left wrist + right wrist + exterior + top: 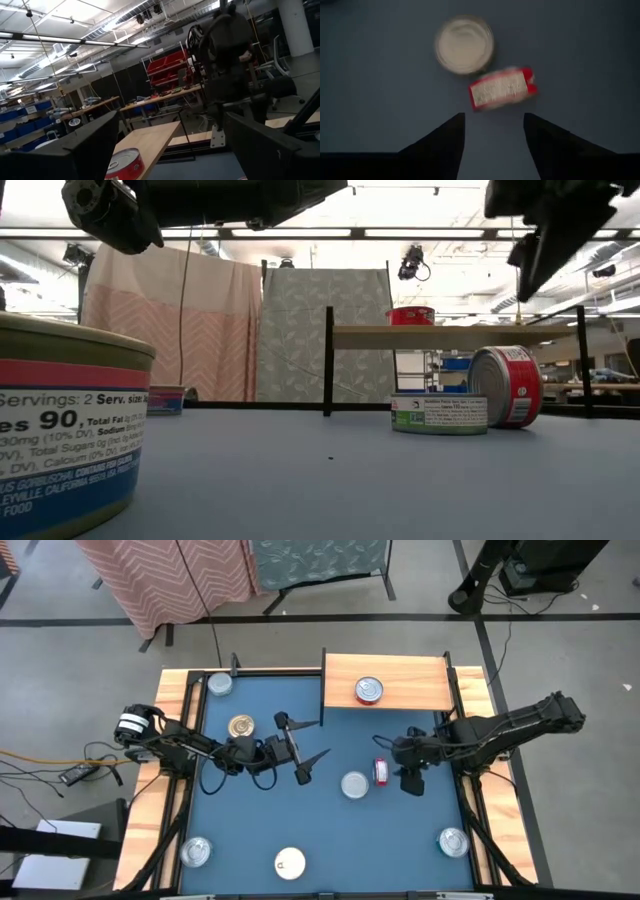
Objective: Stack canned seafood by type on shelf
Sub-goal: Stack the red tuna can on top of the red tuna can on the shelf
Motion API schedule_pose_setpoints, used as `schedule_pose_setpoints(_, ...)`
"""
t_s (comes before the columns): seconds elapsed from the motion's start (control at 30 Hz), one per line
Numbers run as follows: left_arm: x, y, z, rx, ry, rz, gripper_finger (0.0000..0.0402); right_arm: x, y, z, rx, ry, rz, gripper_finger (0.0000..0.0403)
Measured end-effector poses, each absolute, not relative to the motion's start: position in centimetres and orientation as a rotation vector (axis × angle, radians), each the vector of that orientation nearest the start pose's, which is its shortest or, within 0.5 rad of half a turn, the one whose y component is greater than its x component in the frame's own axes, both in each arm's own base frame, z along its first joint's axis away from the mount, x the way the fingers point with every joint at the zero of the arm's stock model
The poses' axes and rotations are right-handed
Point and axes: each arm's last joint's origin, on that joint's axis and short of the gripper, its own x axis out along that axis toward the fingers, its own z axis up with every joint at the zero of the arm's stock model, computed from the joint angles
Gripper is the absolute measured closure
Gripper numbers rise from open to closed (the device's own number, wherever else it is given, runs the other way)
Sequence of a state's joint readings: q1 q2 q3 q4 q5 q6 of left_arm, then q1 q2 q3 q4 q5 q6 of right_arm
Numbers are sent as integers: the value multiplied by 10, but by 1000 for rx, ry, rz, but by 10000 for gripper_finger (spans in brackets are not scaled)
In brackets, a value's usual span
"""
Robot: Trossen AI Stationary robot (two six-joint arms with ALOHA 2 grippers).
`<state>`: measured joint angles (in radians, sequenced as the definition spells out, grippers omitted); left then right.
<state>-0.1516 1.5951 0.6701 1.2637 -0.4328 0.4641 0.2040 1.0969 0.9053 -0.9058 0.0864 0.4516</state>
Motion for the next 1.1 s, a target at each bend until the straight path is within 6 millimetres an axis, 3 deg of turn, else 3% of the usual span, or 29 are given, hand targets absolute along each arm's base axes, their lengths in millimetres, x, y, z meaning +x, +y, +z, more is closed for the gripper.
schedule_pose_setpoints(0.2,309,-35,239,359,-255,344,39,207,31,279,174,918,-90,195)
schedule_pose_setpoints(0.53,309,-35,239,387,-254,338,39,225,24,299,117,629,-150,199)
schedule_pose_setpoints(0.73,309,-36,239,391,-253,324,39,221,23,294,270,686,-218,203)
schedule_pose_setpoints(1.1,310,-36,237,404,-233,321,39,214,41,282,327,804,-240,178)
